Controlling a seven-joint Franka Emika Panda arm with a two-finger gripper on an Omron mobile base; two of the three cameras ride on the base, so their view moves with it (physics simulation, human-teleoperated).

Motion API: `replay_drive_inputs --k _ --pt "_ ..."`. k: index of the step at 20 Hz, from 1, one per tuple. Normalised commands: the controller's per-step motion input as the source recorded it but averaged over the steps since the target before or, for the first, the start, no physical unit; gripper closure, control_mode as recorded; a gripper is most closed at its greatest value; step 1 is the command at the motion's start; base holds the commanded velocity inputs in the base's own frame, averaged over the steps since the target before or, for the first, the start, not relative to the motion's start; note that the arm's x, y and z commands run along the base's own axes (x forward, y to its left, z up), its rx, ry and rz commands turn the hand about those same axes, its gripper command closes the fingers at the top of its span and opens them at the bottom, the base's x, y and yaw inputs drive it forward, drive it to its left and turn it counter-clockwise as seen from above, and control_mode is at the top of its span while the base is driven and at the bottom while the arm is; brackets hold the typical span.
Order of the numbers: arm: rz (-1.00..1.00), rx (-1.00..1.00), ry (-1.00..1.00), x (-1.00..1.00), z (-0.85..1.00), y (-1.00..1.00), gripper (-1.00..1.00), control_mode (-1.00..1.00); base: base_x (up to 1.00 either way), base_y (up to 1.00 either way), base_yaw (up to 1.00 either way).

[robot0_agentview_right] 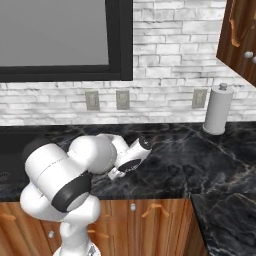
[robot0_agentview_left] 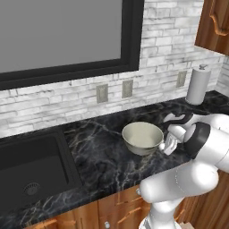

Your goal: Gather the eggs and milk located in the vicinity of the sink area and place them right next to the bowl.

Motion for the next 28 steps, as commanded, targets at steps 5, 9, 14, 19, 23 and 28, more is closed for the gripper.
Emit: replay_drive_inputs --k 5,9,14,19,23,28 --pt "0.00 0.00 0.00 0.00 0.00 0.00 -1.00 -1.00 0.00 0.00 0.00" --pt "0.00 0.00 0.00 0.00 0.06 -0.03 -1.00 -1.00 0.00 0.00 0.00" --pt "-0.02 0.00 0.00 0.00 0.44 -0.32 -1.00 -1.00 0.00 0.00 0.00" --pt "-0.03 0.00 0.00 0.00 0.58 -0.16 -1.00 -1.00 0.00 0.00 0.00" --pt "-0.17 -0.02 0.00 0.00 0.48 0.00 -1.00 -1.00 0.00 0.00 0.00" --pt "-0.28 -0.03 0.00 -0.02 0.55 0.07 -1.00 -1.00 0.00 0.00 0.00"
